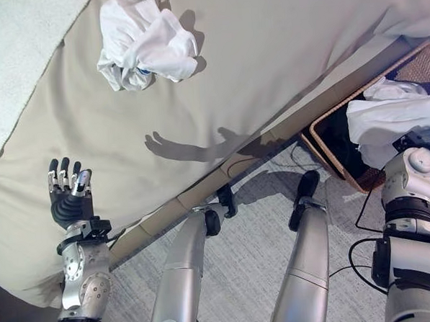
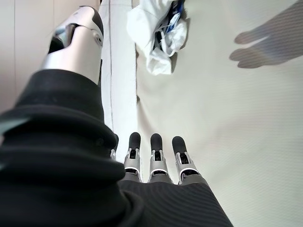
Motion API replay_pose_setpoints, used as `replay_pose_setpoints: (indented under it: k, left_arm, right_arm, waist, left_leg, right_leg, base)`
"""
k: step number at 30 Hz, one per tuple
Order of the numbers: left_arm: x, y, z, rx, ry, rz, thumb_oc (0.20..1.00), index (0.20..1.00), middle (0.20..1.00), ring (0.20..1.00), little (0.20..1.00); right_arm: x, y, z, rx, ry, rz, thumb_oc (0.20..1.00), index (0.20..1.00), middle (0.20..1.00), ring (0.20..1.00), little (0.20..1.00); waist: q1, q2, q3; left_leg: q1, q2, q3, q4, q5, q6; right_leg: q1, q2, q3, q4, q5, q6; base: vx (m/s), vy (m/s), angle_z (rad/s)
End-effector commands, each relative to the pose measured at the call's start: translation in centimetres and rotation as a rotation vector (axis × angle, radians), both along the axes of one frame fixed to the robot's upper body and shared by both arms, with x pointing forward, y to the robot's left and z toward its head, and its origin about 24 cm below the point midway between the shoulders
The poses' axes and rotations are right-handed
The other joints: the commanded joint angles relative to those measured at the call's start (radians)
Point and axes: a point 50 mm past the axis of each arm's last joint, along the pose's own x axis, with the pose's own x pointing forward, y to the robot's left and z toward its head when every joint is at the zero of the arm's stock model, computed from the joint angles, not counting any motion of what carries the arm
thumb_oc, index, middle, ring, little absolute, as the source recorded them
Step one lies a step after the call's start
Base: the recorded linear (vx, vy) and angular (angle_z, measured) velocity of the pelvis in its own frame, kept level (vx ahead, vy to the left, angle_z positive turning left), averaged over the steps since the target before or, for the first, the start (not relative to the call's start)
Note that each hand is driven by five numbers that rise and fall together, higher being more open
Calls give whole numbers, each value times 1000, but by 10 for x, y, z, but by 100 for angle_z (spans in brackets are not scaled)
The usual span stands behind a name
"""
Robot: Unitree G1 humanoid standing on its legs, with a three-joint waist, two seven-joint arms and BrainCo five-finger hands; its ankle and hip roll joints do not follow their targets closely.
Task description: Pick up clothes into the bucket
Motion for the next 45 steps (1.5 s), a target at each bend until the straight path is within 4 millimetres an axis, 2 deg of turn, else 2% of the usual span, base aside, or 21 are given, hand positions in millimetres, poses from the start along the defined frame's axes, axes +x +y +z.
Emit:
replay_pose_setpoints:
  k: [1,3,6,13,18,23,29,31,38,43,44,45]
  left_arm:
    - [-9,8,12,-14,-89,55,1000,1000,1000,1000,1000]
    - [-7,6,12,-11,-90,42,1000,1000,1000,1000,1000]
    - [-5,4,15,-1,-101,34,1000,1000,1000,1000,1000]
    - [-4,6,20,10,-118,42,1000,1000,1000,1000,1000]
    - [-4,7,23,8,-133,51,1000,1000,1000,1000,1000]
    - [-5,7,27,8,-156,57,1000,1000,1000,1000,1000]
    - [-5,8,31,8,-182,64,1000,1000,1000,1000,1000]
    - [-5,8,31,6,-182,66,1000,1000,1000,1000,1000]
    - [-1,9,33,9,-188,72,1000,1000,1000,1000,1000]
    - [-1,11,35,13,-196,87,1000,1000,1000,1000,1000]
    - [0,12,35,11,-195,91,1000,1000,1000,1000,1000]
    - [0,12,35,10,-195,91,1000,1000,1000,1000,1000]
  right_arm:
    - [-5,-5,34,-176,-8,-16,200,200,200,200,200]
    - [-7,-8,47,-208,-9,-35,200,200,200,200,200]
    - [-11,-17,52,-189,4,-75,200,200,200,200,200]
    - [-23,-37,61,-133,23,-152,200,200,200,200,200]
    - [-22,-39,61,-141,59,-141,200,200,200,200,200]
    - [-13,-31,61,-224,141,-104,200,200,200,200,200]
    - [5,-12,64,-440,311,-24,200,200,200,200,200]
    - [6,-11,64,-452,320,-20,200,200,200,200,200]
    - [30,15,53,-546,433,91,200,200,200,200,200]
    - [33,17,55,-510,419,80,200,200,200,200,200]
    - [33,17,57,-514,424,75,846,846,846,846,846]
    - [33,17,57,-514,424,75,846,846,846,846,846]
  waist:
    - [-39,35,-26]
    - [-46,37,-21]
    - [-52,41,-19]
    - [-56,55,-28]
    - [-54,59,-29]
    - [-54,58,-28]
    - [-54,48,-25]
    - [-54,47,-26]
    - [-51,39,-31]
    - [-47,40,-34]
    - [-47,40,-35]
    - [-47,40,-34]
  left_leg:
    - [-23,36,-60,6,-9,-62]
    - [-26,39,-48,3,-13,-62]
    - [-30,40,-41,2,-14,-62]
    - [-31,38,-27,-15,-11,-66]
    - [-32,40,-21,-20,-9,-68]
    - [-40,42,-19,-19,-7,-69]
    - [-38,51,-21,-28,2,-70]
    - [-37,50,-21,-28,2,-70]
    - [-25,53,-19,-43,5,-71]
    - [-21,52,-22,-50,8,-71]
    - [-17,53,-21,-58,11,-71]
    - [-16,53,-21,-59,12,-71]
  right_leg:
    - [-3,-9,63,49,-16,70]
    - [-18,-9,74,48,-16,71]
    - [-30,-5,85,47,-15,70]
    - [-46,-10,96,44,-16,70]
    - [-55,-6,99,42,-16,69]
    - [-63,-2,97,44,-15,66]
    - [-59,5,88,38,-8,62]
    - [-58,6,87,38,-7,62]
    - [-46,10,79,21,-1,59]
    - [-40,9,73,16,2,60]
    - [-37,9,71,12,3,60]
    - [-37,9,71,11,3,60]
  base:
    - [-10,32,-25]
    - [-13,31,-17]
    - [-7,5,-8]
    - [-3,-1,-4]
    - [-3,-6,-3]
    - [-3,-6,0]
    - [-2,-5,0]
    - [0,0,0]
    - [0,0,0]
    - [0,0,0]
    - [0,0,0]
    - [0,0,0]
